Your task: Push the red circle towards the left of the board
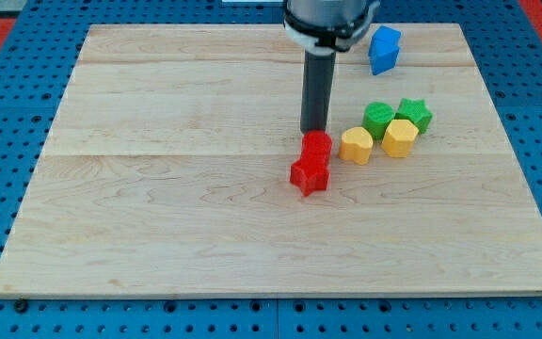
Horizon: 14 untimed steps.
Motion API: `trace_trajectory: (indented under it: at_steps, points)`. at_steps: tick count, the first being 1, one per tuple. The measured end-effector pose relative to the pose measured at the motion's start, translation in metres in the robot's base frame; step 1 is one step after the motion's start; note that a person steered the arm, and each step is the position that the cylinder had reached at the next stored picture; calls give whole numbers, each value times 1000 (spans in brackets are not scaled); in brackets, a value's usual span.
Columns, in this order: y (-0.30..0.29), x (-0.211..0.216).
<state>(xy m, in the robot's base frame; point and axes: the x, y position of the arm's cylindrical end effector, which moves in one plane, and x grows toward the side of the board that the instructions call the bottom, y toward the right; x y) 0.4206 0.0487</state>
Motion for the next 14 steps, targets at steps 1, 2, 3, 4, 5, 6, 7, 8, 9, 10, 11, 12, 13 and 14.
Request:
trace_trajectory:
  at_steps: [1,2,3,4,5,6,7,8,9,10,11,12,13,14]
  points:
    - [0,22]
    - [-14,36]
    - [-60,43]
    - [-31,67]
    - [45,83]
    - [44,76]
    - [50,74]
    - [77,75]
    - [97,71]
    - [118,85]
    - [137,98]
    - [145,98]
    - [145,98]
    - [179,97]
